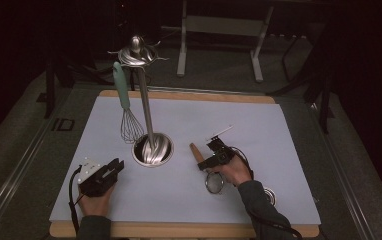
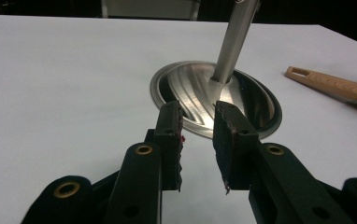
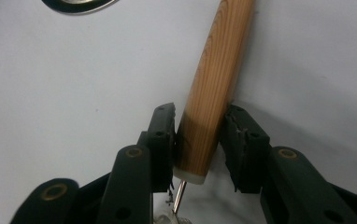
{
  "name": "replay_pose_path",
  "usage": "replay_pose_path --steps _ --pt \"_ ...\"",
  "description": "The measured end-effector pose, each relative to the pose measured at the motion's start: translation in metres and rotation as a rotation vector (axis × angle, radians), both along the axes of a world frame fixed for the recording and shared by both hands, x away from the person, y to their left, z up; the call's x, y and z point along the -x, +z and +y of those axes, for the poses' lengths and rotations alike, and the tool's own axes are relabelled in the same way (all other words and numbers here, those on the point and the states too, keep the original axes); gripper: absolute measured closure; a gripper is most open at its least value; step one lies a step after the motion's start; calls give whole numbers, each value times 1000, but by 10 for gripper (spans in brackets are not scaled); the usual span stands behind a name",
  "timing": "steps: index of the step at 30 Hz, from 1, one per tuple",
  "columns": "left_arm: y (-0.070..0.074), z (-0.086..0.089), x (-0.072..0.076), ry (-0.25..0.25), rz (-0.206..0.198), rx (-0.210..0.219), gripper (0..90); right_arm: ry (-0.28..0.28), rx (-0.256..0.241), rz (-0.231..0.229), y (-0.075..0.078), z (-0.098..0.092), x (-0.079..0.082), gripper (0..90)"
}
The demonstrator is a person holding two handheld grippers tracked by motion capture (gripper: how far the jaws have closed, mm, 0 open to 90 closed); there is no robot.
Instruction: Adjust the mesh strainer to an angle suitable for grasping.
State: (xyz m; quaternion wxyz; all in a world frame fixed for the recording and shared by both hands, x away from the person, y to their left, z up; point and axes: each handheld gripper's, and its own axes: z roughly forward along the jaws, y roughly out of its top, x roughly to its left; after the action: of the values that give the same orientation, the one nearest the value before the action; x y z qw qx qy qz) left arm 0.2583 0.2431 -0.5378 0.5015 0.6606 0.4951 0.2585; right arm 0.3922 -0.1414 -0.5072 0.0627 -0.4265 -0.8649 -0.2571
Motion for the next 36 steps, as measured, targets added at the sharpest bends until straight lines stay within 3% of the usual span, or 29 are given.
replay_pose_path --steps 5,7,11,20,36 --pt "0 0 0 0 -1 3 726 15 31 6 4 12 2 704" --pt "0 0 0 1 -2 6 726 20 39 -20 6 15 2 708" --pt "0 0 0 1 -2 5 725 20 11 -56 13 14 4 715" --pt "0 0 0 -1 -1 -5 724 47 -57 -90 29 7 7 716" --pt "-1 -1 0 -2 3 -8 716 105 -68 -161 54 13 12 716"
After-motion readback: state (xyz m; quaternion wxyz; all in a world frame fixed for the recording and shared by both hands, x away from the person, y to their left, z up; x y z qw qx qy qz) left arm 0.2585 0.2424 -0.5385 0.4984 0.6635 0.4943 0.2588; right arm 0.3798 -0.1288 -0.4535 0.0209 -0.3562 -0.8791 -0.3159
